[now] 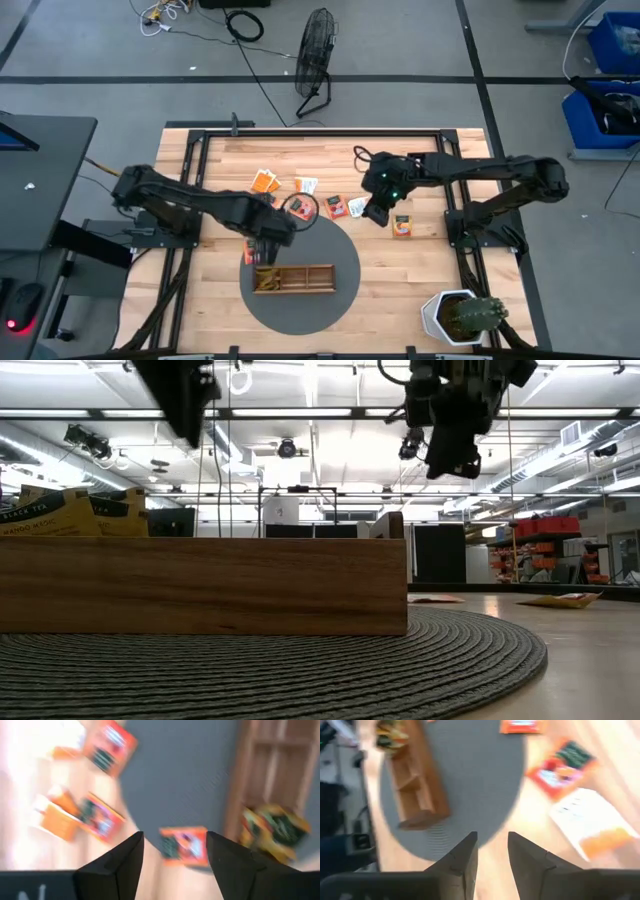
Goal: Pick & Place Tea
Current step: Put the yellow tea bag into the left section of the wooden organizer
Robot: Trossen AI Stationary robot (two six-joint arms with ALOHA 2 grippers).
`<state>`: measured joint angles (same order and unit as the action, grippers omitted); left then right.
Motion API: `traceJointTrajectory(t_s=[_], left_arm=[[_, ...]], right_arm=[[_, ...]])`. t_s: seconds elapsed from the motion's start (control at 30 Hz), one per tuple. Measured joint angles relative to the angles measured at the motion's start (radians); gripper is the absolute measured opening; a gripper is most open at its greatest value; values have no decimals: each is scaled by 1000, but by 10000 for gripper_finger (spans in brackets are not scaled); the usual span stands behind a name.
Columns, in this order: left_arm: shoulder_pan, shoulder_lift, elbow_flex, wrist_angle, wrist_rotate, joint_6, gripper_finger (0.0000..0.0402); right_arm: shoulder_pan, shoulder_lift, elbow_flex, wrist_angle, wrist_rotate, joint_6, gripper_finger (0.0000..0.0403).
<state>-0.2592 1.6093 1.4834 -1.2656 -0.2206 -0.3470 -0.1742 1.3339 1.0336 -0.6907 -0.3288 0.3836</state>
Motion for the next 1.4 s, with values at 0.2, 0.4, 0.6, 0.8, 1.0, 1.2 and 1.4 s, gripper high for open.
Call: traceJointTrajectory(t_s=[0.2, 0.4, 0.6, 0.8, 1.0, 1.2, 1.4], left_arm=[[75, -98, 0, 97, -185, 44, 220], [163, -167, 0, 238, -240, 101, 220], [211, -184, 1, 309, -238, 222, 220], [237, -187, 1, 323, -226, 300, 220], [257, -187, 1, 332, -187, 344, 220], [280, -187, 1, 404, -140, 382, 220], [308, -187, 1, 467, -140, 360, 220]], right_arm=[[-76, -26, 0, -145, 170, -2, 114], [-145, -41, 0, -307, 388, 120, 114], [-166, -43, 0, -400, 509, 266, 114], [-166, -51, -11, -448, 538, 362, 114], [-165, -113, -106, -435, 504, 514, 114], [-138, -168, -237, -390, 419, 675, 119], [-100, -195, -367, -256, 309, 746, 164]])
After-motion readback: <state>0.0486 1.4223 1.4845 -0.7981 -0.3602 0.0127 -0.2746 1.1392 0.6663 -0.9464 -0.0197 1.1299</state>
